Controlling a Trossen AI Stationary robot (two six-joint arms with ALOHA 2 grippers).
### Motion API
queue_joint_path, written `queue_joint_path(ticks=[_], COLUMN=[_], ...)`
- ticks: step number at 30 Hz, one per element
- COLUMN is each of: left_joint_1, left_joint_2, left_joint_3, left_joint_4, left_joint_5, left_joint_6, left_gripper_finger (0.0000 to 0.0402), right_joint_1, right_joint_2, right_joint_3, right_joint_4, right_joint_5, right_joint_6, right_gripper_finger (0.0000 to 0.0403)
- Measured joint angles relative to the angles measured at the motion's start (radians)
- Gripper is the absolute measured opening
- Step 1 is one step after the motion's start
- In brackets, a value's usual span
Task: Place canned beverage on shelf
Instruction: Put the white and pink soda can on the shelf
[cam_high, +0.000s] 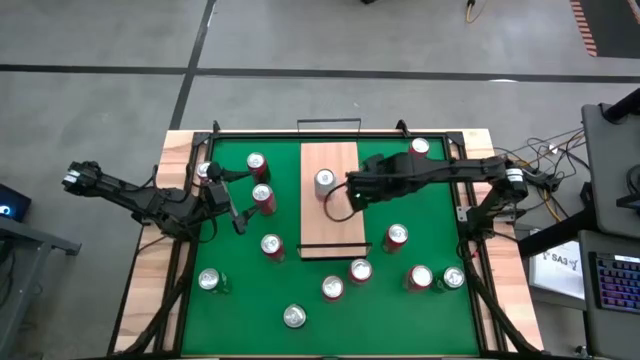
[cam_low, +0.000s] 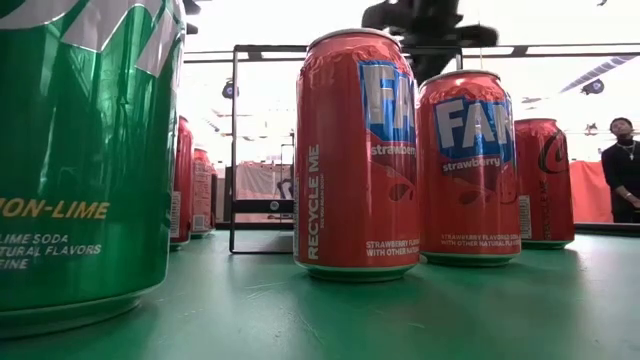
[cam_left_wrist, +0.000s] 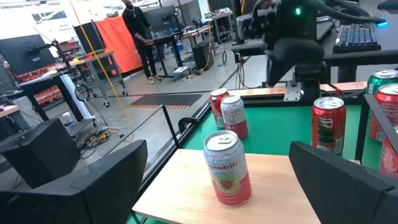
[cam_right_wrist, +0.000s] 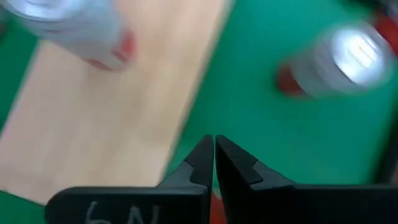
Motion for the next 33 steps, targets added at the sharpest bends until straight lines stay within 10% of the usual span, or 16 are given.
queue_joint_path(ticks=[9, 19, 33], left_joint_1=[0.000, 0.000, 0.000], left_joint_2=[0.000, 0.000, 0.000], left_joint_3=[0.000, 0.000, 0.000], left_joint_4=[0.000, 0.000, 0.000], left_joint_5=[0.000, 0.000, 0.002], left_joint_6=[0.000, 0.000, 0.000], left_gripper_finger=[0.0377, 0.0377, 0.0377], right_joint_1=[0.036, 0.018, -0.059], right_joint_2=[0.000, 0.002, 0.002], right_joint_3=[0.086, -0.135, -0.334], right_joint_4=[0.113, 0.691, 0.901], right_joint_5=[-0.009, 0.000, -0.001], right_joint_6=[-0.173, -0.457, -0.501], right_gripper_finger=[0.0009, 0.0009, 0.0009])
